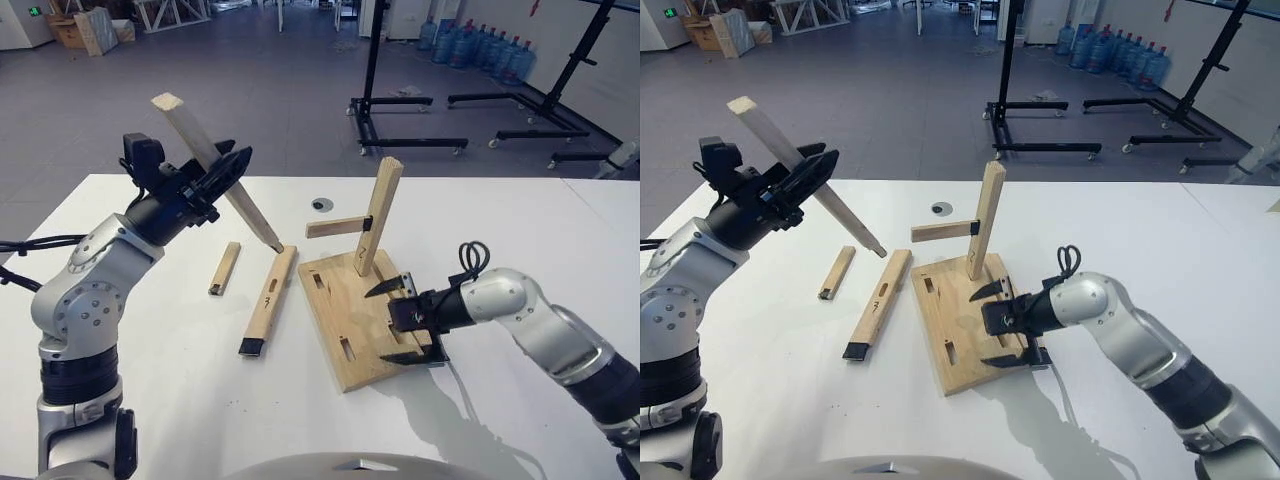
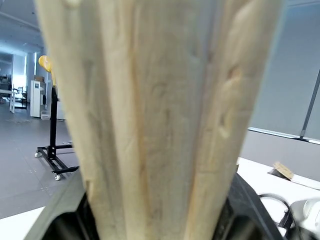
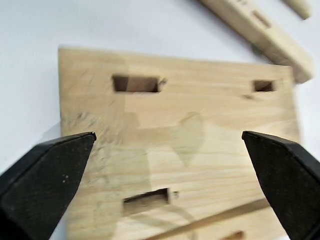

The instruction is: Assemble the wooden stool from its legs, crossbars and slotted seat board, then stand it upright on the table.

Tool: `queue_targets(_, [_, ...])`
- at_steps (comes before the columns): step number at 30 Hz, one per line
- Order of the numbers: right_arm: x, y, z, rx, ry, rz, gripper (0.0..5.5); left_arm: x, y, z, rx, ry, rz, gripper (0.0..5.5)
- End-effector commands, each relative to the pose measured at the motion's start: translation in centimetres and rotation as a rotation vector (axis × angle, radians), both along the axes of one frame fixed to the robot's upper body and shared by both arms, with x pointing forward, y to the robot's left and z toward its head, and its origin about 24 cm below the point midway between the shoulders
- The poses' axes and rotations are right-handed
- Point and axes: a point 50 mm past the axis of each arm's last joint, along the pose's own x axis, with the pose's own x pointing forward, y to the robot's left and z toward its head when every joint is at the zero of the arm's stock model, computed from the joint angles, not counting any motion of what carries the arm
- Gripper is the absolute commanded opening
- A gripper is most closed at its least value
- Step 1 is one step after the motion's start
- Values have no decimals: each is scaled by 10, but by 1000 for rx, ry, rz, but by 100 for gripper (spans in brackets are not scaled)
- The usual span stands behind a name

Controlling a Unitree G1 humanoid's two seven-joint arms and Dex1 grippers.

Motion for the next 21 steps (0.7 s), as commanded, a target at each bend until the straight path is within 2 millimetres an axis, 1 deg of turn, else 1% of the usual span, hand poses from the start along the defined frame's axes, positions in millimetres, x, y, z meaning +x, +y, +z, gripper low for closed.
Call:
queue_targets(1, [9,-2,43,145,-83,-87,540,6,-5,-11,-46,98,-91,202])
queue_targets(2, [11,-5,50,194,-91,-128,540,10,-6,-14,-105,140,-146,202])
queue_targets(4, [12,-14,56,264,-88,-207,540,19,-7,-20,-217,192,-238,202])
queue_targets(6, [11,-18,55,306,-65,-248,540,25,-8,-28,-249,219,-278,202])
queue_targets(8, [8,-18,49,334,-25,-275,540,37,-11,-39,-280,249,-313,202])
queue_targets(9, [8,-17,47,342,-10,-275,540,40,-11,-42,-294,254,-317,202])
queue_targets(11, [8,-15,44,357,16,-274,540,51,-11,-52,-294,268,-320,202])
queue_targets(14, [8,-15,39,370,38,-294,540,72,-18,-72,-249,313,-298,202])
queue_targets(19, [9,-11,33,377,63,-283,540,85,-29,-96,-160,321,-253,202])
queue_targets(21, [9,-7,32,379,72,-274,540,86,-34,-104,-140,318,-243,202])
